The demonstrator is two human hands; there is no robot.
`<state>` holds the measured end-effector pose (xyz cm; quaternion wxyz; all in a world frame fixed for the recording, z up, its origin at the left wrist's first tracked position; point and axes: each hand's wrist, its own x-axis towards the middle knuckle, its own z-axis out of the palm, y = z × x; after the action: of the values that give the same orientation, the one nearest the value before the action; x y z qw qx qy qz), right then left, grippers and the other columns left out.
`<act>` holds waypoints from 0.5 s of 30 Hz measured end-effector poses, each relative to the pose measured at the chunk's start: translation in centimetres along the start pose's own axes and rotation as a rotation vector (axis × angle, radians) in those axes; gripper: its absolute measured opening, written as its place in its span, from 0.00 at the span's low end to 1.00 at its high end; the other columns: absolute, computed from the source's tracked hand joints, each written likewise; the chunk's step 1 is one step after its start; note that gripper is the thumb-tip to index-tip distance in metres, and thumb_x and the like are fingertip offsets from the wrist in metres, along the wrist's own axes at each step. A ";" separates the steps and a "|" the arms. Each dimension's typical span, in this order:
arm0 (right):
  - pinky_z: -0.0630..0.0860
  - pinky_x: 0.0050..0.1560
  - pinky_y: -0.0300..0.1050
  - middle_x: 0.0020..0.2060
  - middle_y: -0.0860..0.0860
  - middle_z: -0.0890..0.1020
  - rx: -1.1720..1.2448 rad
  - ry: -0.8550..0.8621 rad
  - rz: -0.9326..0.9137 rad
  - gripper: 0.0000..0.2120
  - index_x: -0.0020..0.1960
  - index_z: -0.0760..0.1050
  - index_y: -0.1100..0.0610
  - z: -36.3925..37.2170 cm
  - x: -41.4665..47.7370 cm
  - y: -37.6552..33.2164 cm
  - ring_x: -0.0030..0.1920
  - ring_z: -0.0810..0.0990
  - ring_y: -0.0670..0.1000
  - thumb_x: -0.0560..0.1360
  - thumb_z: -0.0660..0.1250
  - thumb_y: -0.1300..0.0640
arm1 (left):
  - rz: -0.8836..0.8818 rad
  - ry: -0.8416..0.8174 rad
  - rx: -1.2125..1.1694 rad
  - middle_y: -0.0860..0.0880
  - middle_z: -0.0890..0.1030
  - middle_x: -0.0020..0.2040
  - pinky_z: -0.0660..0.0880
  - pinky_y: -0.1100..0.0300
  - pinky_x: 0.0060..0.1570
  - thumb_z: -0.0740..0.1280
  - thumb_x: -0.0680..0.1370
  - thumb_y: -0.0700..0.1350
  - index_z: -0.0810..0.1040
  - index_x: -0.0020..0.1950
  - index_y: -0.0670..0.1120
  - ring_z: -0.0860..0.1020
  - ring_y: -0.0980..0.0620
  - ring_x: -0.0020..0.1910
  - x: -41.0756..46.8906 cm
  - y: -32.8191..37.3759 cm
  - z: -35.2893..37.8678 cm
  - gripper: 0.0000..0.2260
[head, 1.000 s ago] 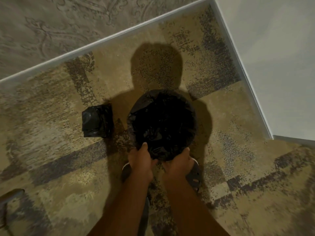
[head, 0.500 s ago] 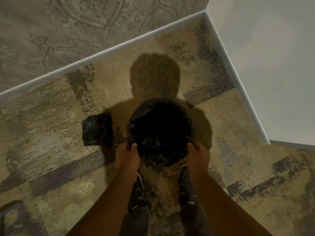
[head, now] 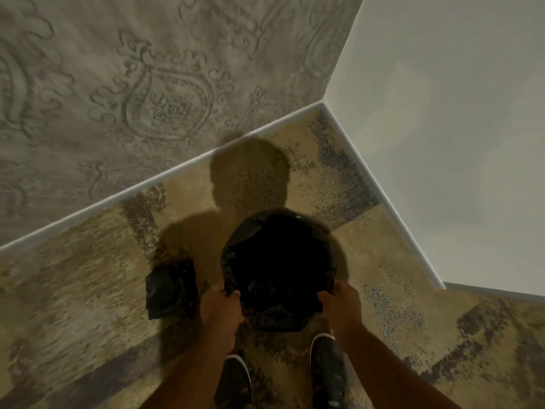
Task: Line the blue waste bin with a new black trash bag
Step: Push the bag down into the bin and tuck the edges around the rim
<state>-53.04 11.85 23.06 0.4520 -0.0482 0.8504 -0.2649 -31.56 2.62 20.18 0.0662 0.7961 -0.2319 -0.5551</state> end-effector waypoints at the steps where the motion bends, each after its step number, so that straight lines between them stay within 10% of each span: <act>1: 0.70 0.35 0.48 0.34 0.60 0.80 0.030 0.007 -0.002 0.09 0.40 0.77 0.58 -0.2 0.1 -1.0 0.33 0.75 0.54 0.77 0.68 0.68 | 0.025 -0.022 0.018 0.43 0.84 0.55 0.85 0.38 0.46 0.71 0.79 0.42 0.81 0.54 0.51 0.85 0.39 0.48 -0.2 1.4 -0.1 0.06; 10: 0.72 0.33 0.44 0.39 0.55 0.81 0.103 0.059 -0.091 0.04 0.51 0.78 0.59 -2.4 6.6 -9.5 0.36 0.78 0.54 0.79 0.67 0.65 | 0.018 -0.273 -0.112 0.42 0.73 0.75 0.78 0.41 0.63 0.58 0.88 0.43 0.63 0.82 0.46 0.80 0.40 0.57 -0.5 14.2 5.1 0.22; 15: 0.72 0.33 0.43 0.41 0.54 0.82 0.019 0.095 -0.147 0.02 0.49 0.79 0.62 -4.3 14.4 -13.7 0.39 0.81 0.54 0.77 0.69 0.64 | 0.039 -0.338 -0.132 0.44 0.74 0.73 0.78 0.42 0.62 0.58 0.88 0.44 0.66 0.81 0.45 0.80 0.42 0.56 1.1 20.0 10.9 0.20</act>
<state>-67.06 -2.71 21.12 0.3910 -0.0936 0.8625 -0.3074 -47.11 -13.85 22.44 0.0891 0.6808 -0.2182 -0.6935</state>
